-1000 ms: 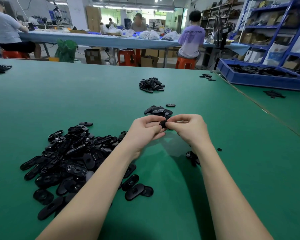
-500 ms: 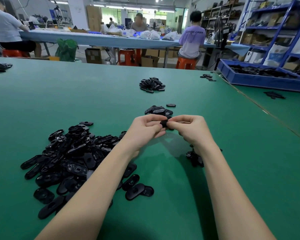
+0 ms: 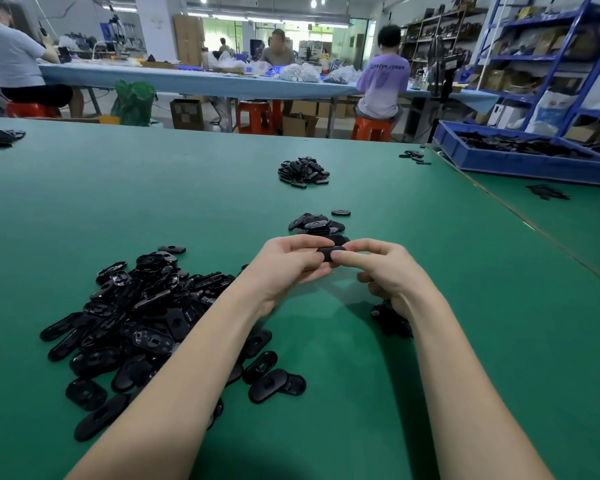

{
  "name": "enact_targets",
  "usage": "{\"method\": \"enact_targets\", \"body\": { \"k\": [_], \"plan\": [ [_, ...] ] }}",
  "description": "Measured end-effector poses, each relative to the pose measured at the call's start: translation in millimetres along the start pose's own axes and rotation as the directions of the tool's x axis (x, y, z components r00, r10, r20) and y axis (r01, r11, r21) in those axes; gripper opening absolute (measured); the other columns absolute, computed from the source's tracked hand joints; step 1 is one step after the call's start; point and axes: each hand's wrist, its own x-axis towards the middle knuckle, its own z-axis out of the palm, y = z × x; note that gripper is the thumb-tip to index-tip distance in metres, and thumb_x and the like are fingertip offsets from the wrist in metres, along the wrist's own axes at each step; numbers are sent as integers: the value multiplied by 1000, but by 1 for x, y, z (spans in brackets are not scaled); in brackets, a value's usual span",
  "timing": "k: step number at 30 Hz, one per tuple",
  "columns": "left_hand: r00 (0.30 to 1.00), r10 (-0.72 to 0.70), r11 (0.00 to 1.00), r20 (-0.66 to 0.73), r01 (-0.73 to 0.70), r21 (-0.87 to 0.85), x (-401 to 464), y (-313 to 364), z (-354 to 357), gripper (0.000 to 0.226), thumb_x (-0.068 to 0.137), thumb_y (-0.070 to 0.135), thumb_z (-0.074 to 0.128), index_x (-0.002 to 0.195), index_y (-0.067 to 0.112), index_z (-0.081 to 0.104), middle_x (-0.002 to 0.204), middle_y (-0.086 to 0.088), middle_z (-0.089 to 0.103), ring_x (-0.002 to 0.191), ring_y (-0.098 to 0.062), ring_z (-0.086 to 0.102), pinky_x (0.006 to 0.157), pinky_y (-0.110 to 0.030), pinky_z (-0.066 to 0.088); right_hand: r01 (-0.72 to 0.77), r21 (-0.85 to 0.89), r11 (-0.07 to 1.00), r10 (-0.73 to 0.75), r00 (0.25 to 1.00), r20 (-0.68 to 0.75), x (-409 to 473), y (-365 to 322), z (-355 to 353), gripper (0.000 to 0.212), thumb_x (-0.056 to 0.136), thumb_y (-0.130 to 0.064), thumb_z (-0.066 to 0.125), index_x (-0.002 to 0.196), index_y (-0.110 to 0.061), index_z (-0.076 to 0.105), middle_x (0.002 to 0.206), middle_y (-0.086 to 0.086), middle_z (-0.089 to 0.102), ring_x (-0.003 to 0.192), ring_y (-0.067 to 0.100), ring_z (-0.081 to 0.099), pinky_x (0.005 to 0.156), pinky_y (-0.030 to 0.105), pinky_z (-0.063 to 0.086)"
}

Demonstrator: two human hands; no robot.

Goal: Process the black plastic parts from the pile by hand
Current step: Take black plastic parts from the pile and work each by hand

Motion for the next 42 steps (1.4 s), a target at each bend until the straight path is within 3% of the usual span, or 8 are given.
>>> {"method": "enact_targets", "body": {
  "k": [4, 7, 12, 20, 27, 32, 39, 42],
  "plan": [
    [996, 77, 968, -51, -62, 243, 0, 0, 2, 17, 93, -4, 63, 95, 10, 72, 87, -7, 78, 77, -9, 74, 71, -17, 58, 15, -2, 1000, -15, 999, 28, 0, 2, 2, 26, 68, -29, 93, 84, -20, 75, 64, -11, 63, 47, 7, 40, 39, 16, 25],
    [991, 101, 943, -88, -67, 326, 1, -1, 2, 13, 92, -1, 65, 95, 11, 71, 78, -3, 78, 71, -8, 72, 65, -15, 55, 53, -23, 998, -53, 998, 27, 0, 3, 5, 23, 70, -28, 92, 81, -20, 74, 63, -11, 63, 46, 7, 40, 39, 15, 27],
    [988, 95, 921, -119, -42, 388, 4, -2, -2, 16, 91, 0, 63, 96, 12, 72, 75, -5, 77, 69, -12, 68, 79, -23, 58, 122, -92, 988, -119, 992, 32, 1, 2, 7, 8, 80, -21, 84, 81, -20, 76, 59, -13, 59, 42, 0, 42, 41, 10, 31],
    [989, 91, 928, -113, -43, 371, 2, -3, -6, 15, 85, -2, 70, 97, 6, 74, 77, -9, 76, 69, -11, 69, 85, -24, 58, 187, -179, 966, -183, 982, 41, 6, 3, 10, 7, 81, -18, 83, 79, -19, 76, 50, -18, 60, 42, -3, 48, 42, 8, 34],
    [993, 52, 945, -108, -14, 327, 1, -6, -4, 17, 86, -4, 71, 103, 0, 72, 91, -20, 76, 76, -19, 69, 88, -27, 58, 192, -206, 960, -192, 981, 21, 8, 9, 10, 10, 78, -21, 83, 73, -21, 74, 61, -12, 66, 60, 5, 56, 64, 23, 45],
    [995, 29, 941, -99, 7, 337, 2, -7, -5, 14, 87, -1, 72, 100, 3, 73, 77, -10, 76, 63, -9, 68, 78, -19, 57, 201, -219, 955, -201, 979, 23, 7, 10, 12, 11, 78, -18, 82, 73, -20, 72, 59, -12, 67, 56, 2, 56, 57, 16, 44],
    [990, 32, 939, -134, 16, 343, 4, -10, -6, 11, 87, -1, 72, 91, 8, 73, 78, -10, 76, 67, -14, 69, 87, -28, 58, 223, -244, 944, -224, 974, 22, 5, 12, 18, 13, 79, -19, 82, 73, -21, 70, 56, -15, 66, 52, -1, 56, 57, 18, 42],
    [992, 52, 957, -118, -16, 289, 5, -9, -11, 11, 88, -1, 71, 95, 6, 72, 81, -12, 77, 71, -16, 70, 85, -26, 59, 269, -187, 945, -264, 963, 48, 4, 12, 14, 10, 81, -21, 83, 84, -23, 74, 67, -12, 69, 59, 3, 57, 63, 19, 45]
  ]
}}
